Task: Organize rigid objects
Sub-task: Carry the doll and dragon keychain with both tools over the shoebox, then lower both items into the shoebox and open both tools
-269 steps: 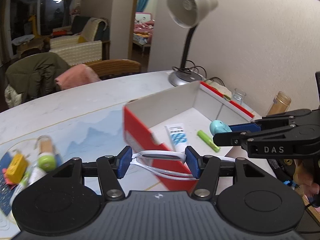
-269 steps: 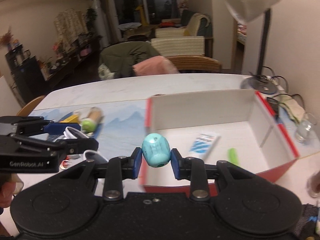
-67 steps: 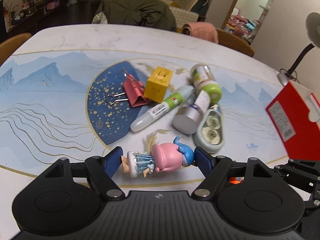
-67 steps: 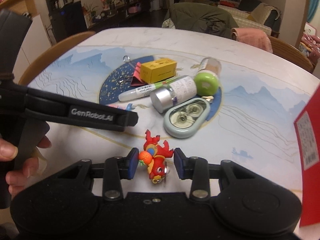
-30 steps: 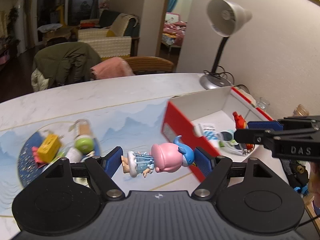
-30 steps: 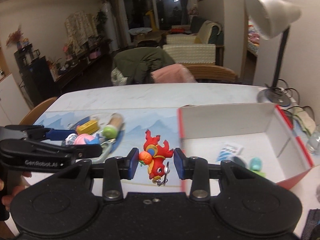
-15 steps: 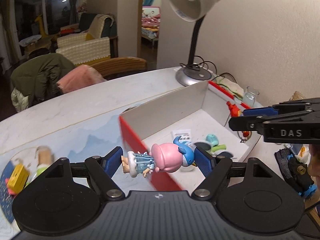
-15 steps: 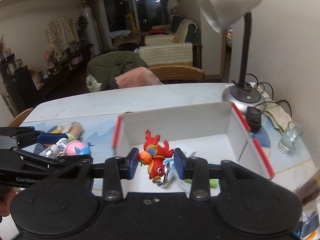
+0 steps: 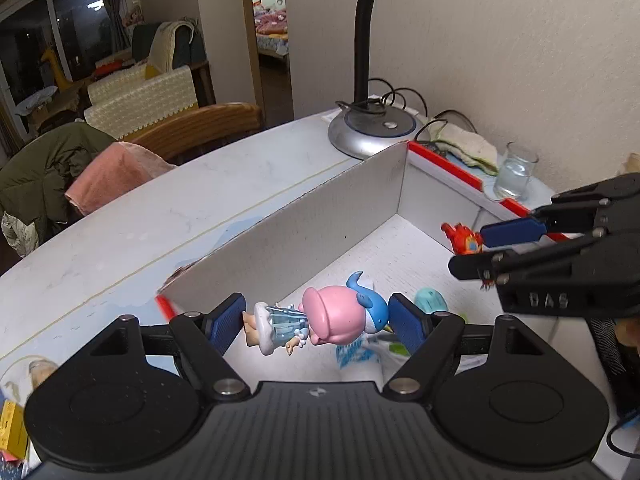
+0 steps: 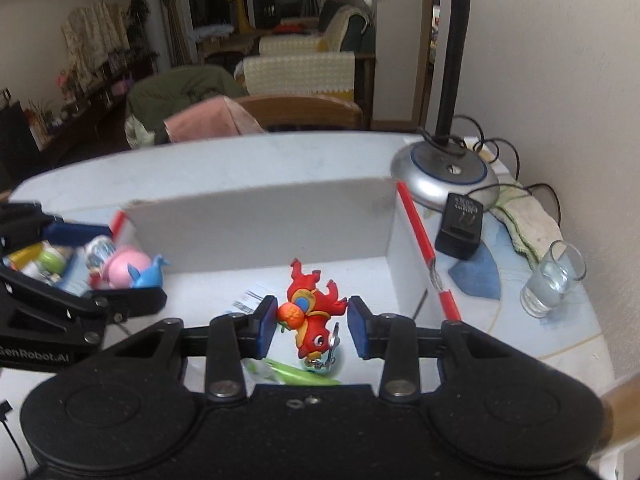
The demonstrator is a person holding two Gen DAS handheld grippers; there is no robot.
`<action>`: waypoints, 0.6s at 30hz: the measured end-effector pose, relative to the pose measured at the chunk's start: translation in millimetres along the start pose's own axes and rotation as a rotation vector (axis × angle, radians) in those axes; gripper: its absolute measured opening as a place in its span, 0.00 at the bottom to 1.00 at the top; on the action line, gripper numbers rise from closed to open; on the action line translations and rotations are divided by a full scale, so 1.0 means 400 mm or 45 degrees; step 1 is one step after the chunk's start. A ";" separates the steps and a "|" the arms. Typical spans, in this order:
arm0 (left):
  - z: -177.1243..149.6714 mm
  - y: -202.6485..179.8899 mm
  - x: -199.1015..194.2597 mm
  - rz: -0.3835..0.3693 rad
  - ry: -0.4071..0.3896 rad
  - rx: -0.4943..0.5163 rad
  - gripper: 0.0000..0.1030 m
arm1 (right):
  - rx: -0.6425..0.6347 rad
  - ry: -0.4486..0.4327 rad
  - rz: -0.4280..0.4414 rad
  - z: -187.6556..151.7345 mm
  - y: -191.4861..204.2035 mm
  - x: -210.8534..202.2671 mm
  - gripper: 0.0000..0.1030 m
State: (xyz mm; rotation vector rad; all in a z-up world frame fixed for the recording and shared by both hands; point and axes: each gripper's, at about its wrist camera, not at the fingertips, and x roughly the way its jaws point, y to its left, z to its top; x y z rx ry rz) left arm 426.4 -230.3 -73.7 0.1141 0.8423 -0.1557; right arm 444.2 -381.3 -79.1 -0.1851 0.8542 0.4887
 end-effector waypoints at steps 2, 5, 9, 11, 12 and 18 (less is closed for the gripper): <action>0.010 -0.001 0.033 -0.001 0.032 -0.011 0.76 | -0.032 0.022 -0.016 -0.002 -0.003 0.024 0.36; 0.019 0.000 0.077 0.000 0.087 -0.027 0.76 | -0.090 0.059 -0.014 -0.003 0.001 0.055 0.34; 0.024 0.003 0.128 -0.020 0.163 -0.040 0.76 | -0.192 0.108 -0.013 -0.010 0.019 0.088 0.27; 0.026 0.002 0.150 -0.020 0.192 -0.041 0.76 | -0.226 0.127 -0.019 -0.014 0.025 0.103 0.24; 0.027 0.001 0.160 -0.018 0.206 -0.041 0.76 | -0.234 0.135 -0.020 -0.017 0.027 0.108 0.24; 0.025 -0.001 0.202 -0.016 0.274 -0.051 0.76 | -0.209 0.162 0.015 -0.031 0.008 0.128 0.24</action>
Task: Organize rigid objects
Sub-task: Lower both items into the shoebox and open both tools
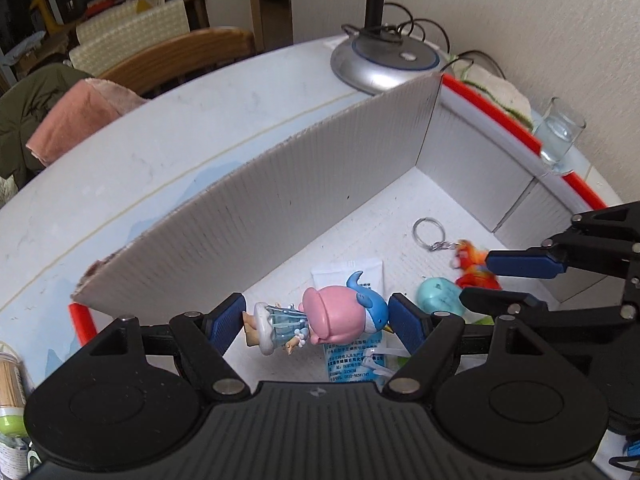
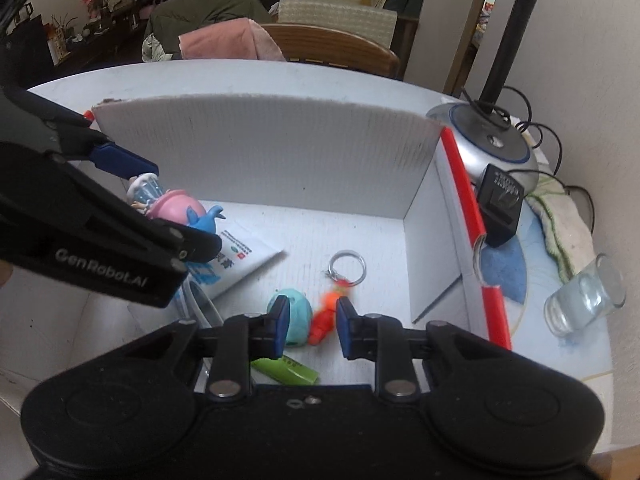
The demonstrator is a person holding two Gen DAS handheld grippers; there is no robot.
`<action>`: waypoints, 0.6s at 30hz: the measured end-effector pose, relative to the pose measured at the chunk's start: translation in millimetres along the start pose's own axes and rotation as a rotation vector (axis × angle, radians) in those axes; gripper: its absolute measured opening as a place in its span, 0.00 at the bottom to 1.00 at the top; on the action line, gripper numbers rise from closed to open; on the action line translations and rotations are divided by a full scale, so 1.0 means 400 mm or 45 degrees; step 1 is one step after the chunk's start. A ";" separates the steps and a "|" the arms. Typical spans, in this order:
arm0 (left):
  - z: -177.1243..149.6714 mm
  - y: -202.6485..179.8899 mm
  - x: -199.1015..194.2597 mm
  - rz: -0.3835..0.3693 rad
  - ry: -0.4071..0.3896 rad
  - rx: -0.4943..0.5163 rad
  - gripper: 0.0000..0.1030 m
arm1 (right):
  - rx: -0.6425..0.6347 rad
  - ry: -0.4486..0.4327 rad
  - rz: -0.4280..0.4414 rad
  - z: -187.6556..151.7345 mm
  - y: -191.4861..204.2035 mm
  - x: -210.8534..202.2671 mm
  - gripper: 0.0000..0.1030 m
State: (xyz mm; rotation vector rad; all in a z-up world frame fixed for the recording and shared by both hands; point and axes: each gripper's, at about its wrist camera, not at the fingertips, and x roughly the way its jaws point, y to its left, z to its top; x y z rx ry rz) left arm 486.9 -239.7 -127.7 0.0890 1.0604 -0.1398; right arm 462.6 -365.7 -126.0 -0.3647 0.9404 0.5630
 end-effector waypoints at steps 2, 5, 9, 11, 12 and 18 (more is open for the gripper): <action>-0.001 0.001 0.015 0.000 0.027 -0.010 0.76 | 0.015 -0.002 0.021 -0.004 -0.006 -0.001 0.26; 0.001 0.005 0.028 -0.007 0.057 -0.033 0.76 | 0.030 -0.005 0.047 -0.008 -0.013 -0.004 0.30; 0.001 0.009 0.035 -0.008 0.086 -0.043 0.76 | 0.035 -0.005 0.065 -0.009 -0.012 -0.008 0.32; -0.001 0.008 0.035 -0.002 0.094 -0.039 0.76 | 0.041 -0.008 0.072 -0.010 -0.013 -0.010 0.35; 0.000 0.005 0.034 0.000 0.089 -0.030 0.76 | 0.045 -0.009 0.075 -0.011 -0.014 -0.013 0.36; -0.007 0.005 0.010 0.000 0.045 -0.032 0.76 | 0.062 -0.021 0.080 -0.019 -0.014 -0.027 0.48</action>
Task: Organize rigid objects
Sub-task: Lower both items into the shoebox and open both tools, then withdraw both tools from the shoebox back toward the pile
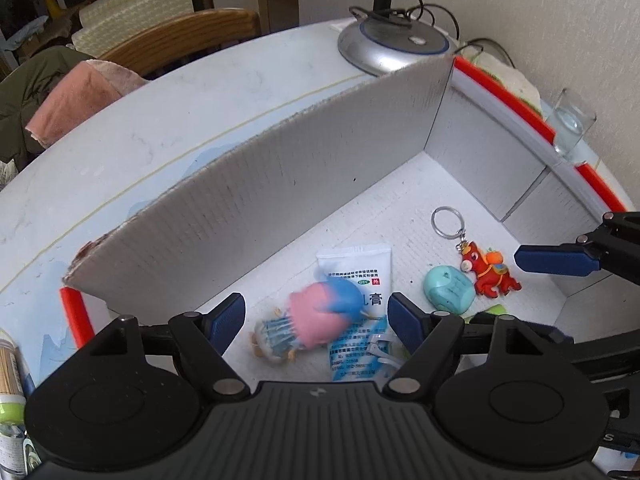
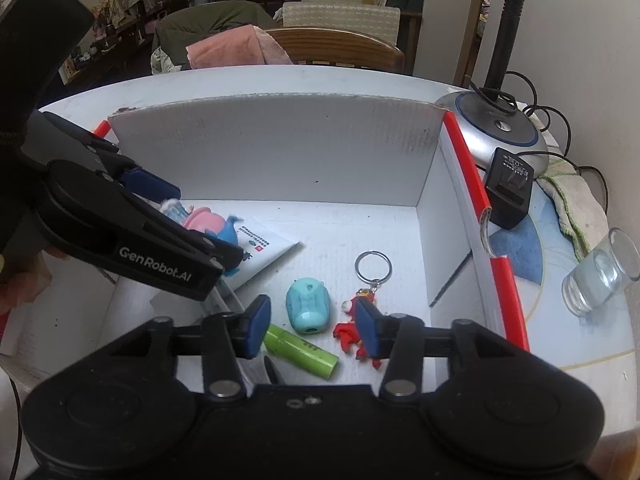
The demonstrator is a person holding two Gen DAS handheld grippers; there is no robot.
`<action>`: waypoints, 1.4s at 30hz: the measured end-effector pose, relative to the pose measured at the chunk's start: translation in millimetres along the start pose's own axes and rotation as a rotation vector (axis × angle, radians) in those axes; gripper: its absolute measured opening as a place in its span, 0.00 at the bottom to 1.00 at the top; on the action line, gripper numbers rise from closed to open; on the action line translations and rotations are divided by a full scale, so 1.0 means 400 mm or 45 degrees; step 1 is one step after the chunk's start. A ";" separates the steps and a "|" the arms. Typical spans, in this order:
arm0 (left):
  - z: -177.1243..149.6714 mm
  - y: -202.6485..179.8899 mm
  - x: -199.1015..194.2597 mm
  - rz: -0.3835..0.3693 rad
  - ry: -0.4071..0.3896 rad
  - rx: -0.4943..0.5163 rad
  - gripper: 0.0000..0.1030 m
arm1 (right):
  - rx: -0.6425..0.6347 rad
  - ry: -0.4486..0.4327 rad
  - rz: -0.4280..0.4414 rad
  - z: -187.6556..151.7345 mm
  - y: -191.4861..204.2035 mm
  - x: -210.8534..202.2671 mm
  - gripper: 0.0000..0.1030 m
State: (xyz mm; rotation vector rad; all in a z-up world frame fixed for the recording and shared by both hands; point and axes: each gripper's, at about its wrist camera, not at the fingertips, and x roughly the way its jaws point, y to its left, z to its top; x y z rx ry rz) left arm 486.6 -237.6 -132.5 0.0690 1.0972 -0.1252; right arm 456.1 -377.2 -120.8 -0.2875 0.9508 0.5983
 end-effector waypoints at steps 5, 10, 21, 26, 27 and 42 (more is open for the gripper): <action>-0.008 0.003 -0.033 -0.001 -0.052 -0.003 0.76 | 0.012 -0.024 -0.004 -0.003 0.004 -0.026 0.56; -0.023 0.012 -0.080 -0.011 -0.113 -0.028 0.76 | 0.011 -0.054 -0.008 -0.003 0.017 -0.058 0.60; -0.083 0.046 -0.205 -0.025 -0.240 -0.080 0.76 | 0.027 -0.152 -0.004 0.000 0.064 -0.157 0.78; -0.120 0.058 -0.275 -0.040 -0.303 -0.073 0.76 | 0.043 -0.197 0.004 0.002 0.086 -0.204 0.84; -0.129 0.061 -0.288 -0.041 -0.314 -0.073 0.76 | 0.043 -0.205 0.005 0.001 0.094 -0.213 0.85; -0.281 0.175 -0.455 -0.029 -0.439 -0.122 0.76 | 0.015 -0.322 -0.005 -0.007 0.252 -0.306 0.98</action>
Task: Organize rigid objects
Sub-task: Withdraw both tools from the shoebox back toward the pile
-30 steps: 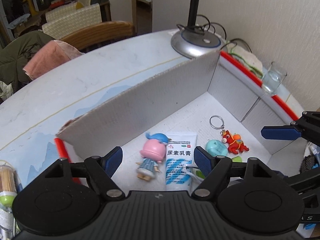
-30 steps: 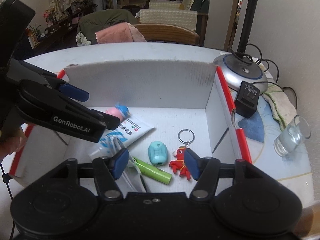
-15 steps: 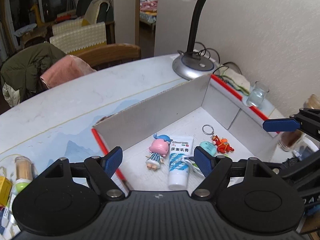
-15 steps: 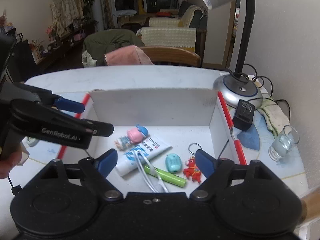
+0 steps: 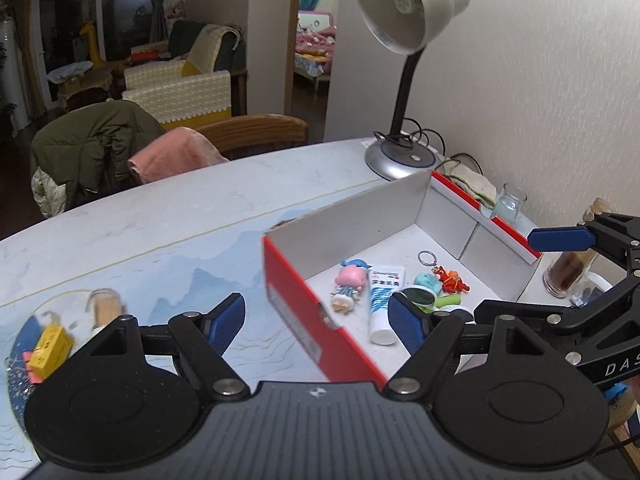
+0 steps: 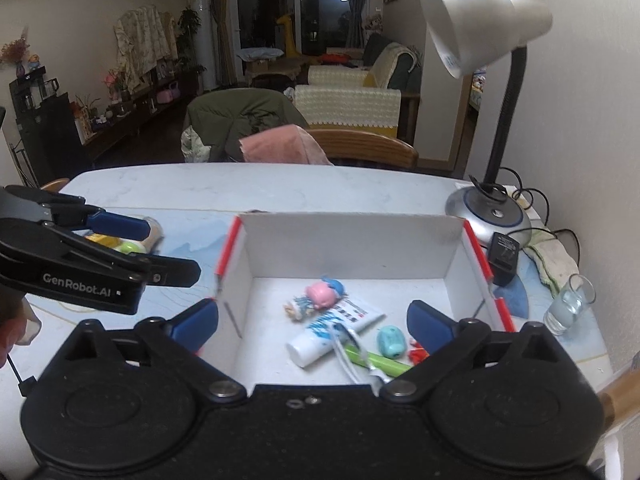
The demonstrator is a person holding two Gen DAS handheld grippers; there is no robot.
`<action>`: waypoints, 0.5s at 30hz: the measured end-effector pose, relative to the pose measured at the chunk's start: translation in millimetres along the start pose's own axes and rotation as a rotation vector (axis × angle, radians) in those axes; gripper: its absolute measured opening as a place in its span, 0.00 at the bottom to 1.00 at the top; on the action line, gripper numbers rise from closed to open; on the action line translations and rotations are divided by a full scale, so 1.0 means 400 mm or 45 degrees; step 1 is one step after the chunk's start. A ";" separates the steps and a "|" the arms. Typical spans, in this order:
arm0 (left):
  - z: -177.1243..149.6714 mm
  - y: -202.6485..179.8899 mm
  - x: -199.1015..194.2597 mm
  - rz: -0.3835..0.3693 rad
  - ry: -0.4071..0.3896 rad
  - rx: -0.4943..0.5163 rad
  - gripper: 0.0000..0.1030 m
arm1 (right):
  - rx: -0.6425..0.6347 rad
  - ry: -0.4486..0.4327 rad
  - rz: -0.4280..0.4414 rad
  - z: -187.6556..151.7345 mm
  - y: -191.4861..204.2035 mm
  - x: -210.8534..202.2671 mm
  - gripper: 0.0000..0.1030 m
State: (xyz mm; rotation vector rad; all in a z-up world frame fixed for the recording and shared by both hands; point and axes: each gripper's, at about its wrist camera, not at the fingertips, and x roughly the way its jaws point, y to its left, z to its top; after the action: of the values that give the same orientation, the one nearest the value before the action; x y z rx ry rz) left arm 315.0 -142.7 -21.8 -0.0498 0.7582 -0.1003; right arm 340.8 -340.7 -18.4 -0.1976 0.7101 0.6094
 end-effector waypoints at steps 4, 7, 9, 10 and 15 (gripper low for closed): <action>-0.028 0.044 -0.048 0.014 -0.031 -0.024 0.81 | 0.016 -0.020 0.017 0.002 0.051 -0.013 0.99; -0.052 0.084 -0.083 0.022 -0.050 -0.046 0.81 | 0.014 -0.028 0.031 0.003 0.093 -0.016 0.99; -0.067 0.110 -0.102 0.033 -0.055 -0.057 0.81 | 0.018 -0.031 0.047 0.004 0.121 -0.015 0.99; -0.075 0.125 -0.112 0.038 -0.057 -0.062 0.81 | 0.023 -0.032 0.054 0.004 0.134 -0.014 0.99; -0.108 0.192 -0.145 0.065 -0.060 -0.083 0.82 | 0.023 -0.034 0.091 0.010 0.206 -0.007 0.99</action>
State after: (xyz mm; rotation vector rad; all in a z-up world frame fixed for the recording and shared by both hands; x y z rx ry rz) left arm 248.9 -60.5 -19.6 -0.0942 0.7154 -0.0256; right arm 292.8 -273.7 -10.9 -0.1478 0.6991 0.6727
